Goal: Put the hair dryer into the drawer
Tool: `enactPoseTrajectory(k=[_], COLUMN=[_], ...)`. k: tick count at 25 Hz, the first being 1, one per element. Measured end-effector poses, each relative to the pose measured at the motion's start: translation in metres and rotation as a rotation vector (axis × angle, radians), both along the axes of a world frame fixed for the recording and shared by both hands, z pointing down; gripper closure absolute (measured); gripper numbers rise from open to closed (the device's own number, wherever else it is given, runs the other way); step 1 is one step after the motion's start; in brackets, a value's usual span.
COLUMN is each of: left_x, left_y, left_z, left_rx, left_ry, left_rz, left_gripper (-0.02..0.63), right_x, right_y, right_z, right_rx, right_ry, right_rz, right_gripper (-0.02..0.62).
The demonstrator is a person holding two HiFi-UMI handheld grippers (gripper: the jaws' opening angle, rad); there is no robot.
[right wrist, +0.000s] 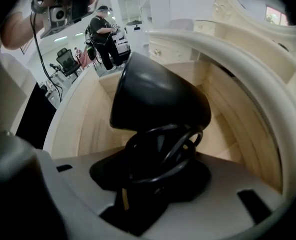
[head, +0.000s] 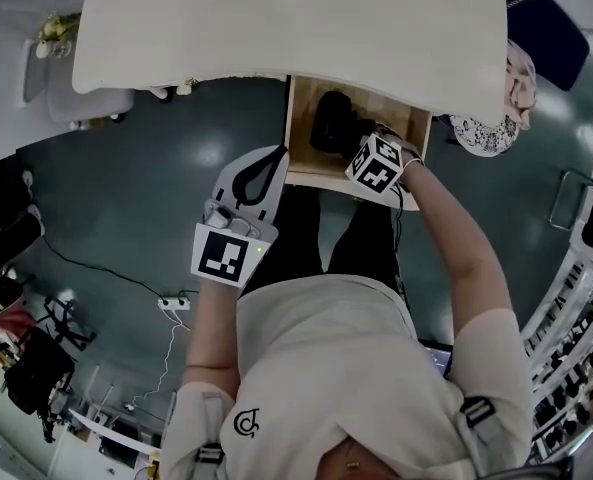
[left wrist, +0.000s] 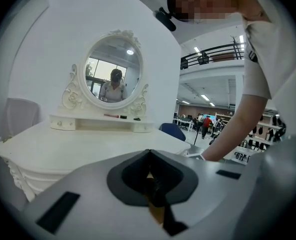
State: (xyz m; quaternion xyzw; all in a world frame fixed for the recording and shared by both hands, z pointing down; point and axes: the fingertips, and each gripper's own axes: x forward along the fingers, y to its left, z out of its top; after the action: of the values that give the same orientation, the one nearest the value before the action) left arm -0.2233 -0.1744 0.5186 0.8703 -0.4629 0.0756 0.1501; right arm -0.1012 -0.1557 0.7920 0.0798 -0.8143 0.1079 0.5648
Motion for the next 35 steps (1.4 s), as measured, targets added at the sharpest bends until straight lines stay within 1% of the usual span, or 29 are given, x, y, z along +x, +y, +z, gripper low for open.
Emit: enactPoseTrajectory(k=[5,8,10,11,12,15,17,19,22,25,27,32,35], left_x=[0.005,0.006,0.005,0.006,0.006,0.008,0.010,0.012,0.014,0.014,0.015,0.022,0.023], left_y=[-0.002,-0.001,-0.001,-0.001,-0.001,0.000,0.000,-0.001,-0.002,-0.002,-0.002,-0.006,-0.008], left_z=[0.002,0.002,0.003,0.004,0.004,0.002,-0.002,-0.009,-0.018,-0.023,-0.029,-0.052,-0.070], left_rx=[-0.001,0.000,-0.005,-0.007,-0.009,-0.004,0.006,0.017,0.029,0.021,0.020,0.059,0.080], left_ry=[0.005,0.006,0.011,0.013,0.013,0.011,0.008,0.002,-0.016,-0.032,-0.039,-0.070,-0.085], left_rz=[0.009,0.018,0.016,0.016,0.018,0.034,0.042,0.047,0.053,0.056,0.056,0.075,0.076], left_gripper=[0.594,0.592,0.594,0.592,0.594,0.594,0.594,0.592,0.592,0.592,0.594,0.594,0.592], right_x=[0.008,0.008,0.003,0.001,-0.001,-0.001,0.001,0.002,0.002,0.006,0.011,0.018,0.019], right_y=[0.003,0.005,0.004,0.002,-0.001,-0.008,-0.010,-0.011,-0.019,-0.028,-0.029,-0.033,-0.036], right_z=[0.013,0.015,0.012,0.009,0.006,-0.006,-0.019,-0.037,-0.074,-0.117,-0.140,-0.196,-0.234], right_rx=[0.000,-0.010,-0.026,-0.022,-0.006,0.060,0.071,0.064,0.070,0.131,0.175,0.280,0.316], right_ry=[0.061,0.073,0.055,0.044,0.040,0.046,0.024,-0.027,-0.142,-0.232,-0.263,-0.368,-0.450], right_rz=[-0.007,-0.002,0.019,0.028,0.027,0.027,0.064,0.122,0.247,0.347,0.378,0.442,0.474], right_gripper=[0.362,0.342,0.324,0.274,0.247,0.238,0.238,0.244,0.296,0.430,0.479,0.577,0.586])
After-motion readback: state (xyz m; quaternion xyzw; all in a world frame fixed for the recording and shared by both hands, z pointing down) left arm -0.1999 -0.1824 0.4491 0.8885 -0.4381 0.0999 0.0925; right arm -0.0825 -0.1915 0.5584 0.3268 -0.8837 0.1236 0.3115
